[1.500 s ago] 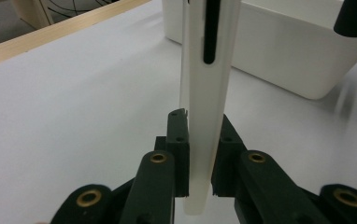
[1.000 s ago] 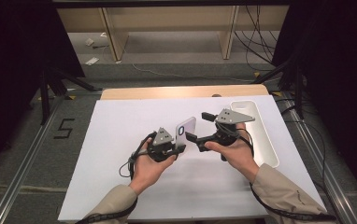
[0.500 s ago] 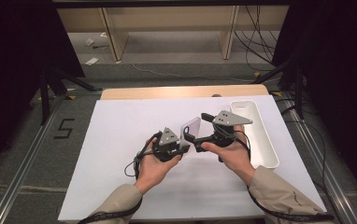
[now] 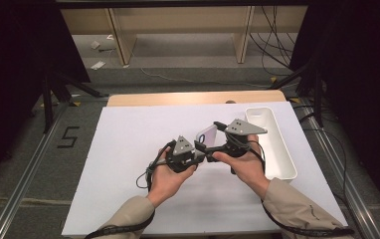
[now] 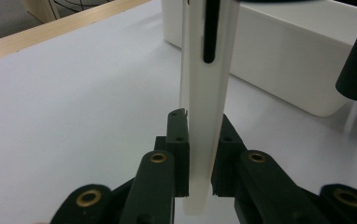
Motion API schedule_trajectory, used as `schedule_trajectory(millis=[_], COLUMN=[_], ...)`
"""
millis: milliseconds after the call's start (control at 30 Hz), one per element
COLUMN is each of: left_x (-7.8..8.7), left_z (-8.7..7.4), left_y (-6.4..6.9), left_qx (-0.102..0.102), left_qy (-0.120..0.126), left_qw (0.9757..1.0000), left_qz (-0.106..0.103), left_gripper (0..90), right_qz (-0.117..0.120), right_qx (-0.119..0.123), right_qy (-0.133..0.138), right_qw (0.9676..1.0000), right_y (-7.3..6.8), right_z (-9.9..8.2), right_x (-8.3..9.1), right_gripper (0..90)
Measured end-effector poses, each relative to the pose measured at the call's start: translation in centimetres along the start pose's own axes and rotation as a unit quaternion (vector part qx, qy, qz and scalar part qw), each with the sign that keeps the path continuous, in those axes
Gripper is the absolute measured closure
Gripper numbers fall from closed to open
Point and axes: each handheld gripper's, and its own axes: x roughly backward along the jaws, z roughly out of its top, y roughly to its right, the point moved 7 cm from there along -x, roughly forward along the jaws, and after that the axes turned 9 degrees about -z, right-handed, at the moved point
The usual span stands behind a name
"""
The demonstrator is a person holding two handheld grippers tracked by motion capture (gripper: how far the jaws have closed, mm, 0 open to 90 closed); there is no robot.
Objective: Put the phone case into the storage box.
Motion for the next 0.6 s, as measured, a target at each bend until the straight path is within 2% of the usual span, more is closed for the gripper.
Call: schedule_trajectory(millis=[233,600], left_x=[-0.05,-0.02], left_z=[0.07,0.09], left_y=[0.04,-0.09], left_qx=[0.0,0.002], left_qy=[0.002,0.006], left_qw=[1.0,1.0], left_qz=[0.001,0.004], left_gripper=[80.3,80.3], right_qz=[-0.007,-0.012], right_qx=[-0.004,-0.008], right_qy=[0.0,0.004], right_qw=[1.0,0.9999], right_y=[0.12,-0.04], right_z=[-0.16,-0.2], right_x=[-0.01,0.07], right_gripper=[6.8,16.5])
